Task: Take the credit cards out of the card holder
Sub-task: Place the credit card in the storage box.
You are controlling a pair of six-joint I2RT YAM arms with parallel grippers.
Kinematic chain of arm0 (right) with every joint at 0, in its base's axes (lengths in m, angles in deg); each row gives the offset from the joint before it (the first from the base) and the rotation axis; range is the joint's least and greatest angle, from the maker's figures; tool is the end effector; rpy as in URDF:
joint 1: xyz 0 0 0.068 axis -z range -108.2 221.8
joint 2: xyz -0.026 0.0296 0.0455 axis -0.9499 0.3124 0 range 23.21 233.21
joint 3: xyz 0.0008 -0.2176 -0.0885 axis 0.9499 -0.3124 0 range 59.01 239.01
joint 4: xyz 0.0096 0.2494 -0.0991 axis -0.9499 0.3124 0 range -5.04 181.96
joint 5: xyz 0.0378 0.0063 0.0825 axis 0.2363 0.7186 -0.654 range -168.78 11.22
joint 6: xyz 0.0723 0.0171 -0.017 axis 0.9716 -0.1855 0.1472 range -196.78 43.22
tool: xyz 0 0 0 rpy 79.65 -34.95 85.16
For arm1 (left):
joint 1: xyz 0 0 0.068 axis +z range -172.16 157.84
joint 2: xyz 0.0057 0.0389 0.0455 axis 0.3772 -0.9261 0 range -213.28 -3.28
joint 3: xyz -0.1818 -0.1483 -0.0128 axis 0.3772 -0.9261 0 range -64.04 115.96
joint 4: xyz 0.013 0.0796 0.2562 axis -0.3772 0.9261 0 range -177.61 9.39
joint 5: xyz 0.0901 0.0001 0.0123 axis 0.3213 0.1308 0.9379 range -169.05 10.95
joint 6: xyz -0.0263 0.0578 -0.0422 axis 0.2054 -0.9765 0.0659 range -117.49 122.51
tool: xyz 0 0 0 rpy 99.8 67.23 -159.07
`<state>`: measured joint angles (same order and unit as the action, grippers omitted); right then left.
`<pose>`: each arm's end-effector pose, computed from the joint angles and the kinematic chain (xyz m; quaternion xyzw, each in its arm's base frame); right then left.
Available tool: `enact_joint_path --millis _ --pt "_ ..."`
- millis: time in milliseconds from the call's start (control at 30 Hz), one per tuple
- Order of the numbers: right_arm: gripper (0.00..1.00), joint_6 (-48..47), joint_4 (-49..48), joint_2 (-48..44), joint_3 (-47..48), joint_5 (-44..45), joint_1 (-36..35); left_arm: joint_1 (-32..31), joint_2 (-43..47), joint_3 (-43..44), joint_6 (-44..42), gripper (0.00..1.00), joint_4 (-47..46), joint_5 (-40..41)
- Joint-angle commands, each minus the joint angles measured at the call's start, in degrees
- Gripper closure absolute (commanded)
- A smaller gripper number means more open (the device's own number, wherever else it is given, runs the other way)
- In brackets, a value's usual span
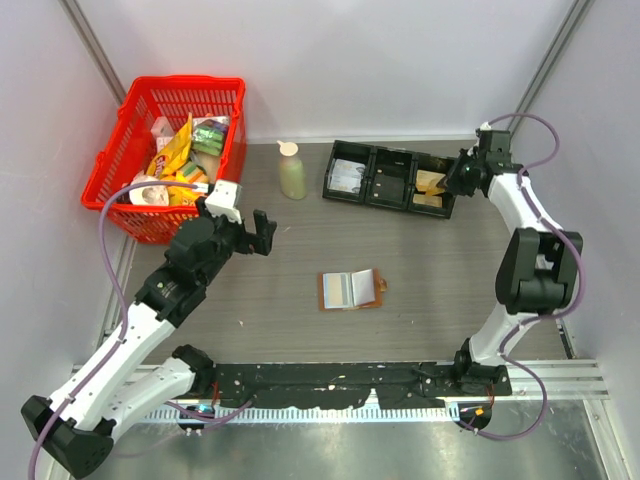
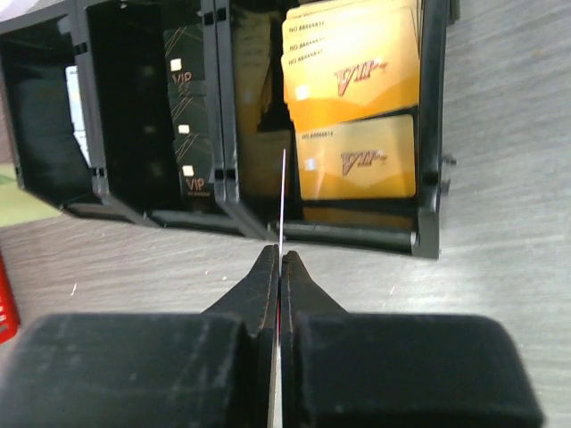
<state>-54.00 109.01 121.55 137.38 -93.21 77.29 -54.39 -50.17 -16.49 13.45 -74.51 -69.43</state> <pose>0.4083 -0.0231 0.2109 0.1755 0.8976 0.1726 0.3657 0.2197 -0.1257 0.3108 0.0919 0.7732 -0.1687 0.6043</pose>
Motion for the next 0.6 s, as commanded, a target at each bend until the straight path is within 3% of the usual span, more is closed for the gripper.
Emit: enact_joint_path --millis 0,500,567 --pt "0.99 -4.6 3.5 6.1 8.7 -2.2 0.0 -0.1 1.0 -0.4 -2.1 0.0 -3.6 3.1" --pt "0.99 -6.0 6.3 18.9 17.6 -8.1 0.0 -0.1 0.9 -0.7 -2.5 0.0 -4.0 3.2" --pt "0.93 -6.5 7.4 18.7 17.4 -5.4 0.0 -0.1 0.8 -0.7 -2.5 0.0 -4.1 3.0"
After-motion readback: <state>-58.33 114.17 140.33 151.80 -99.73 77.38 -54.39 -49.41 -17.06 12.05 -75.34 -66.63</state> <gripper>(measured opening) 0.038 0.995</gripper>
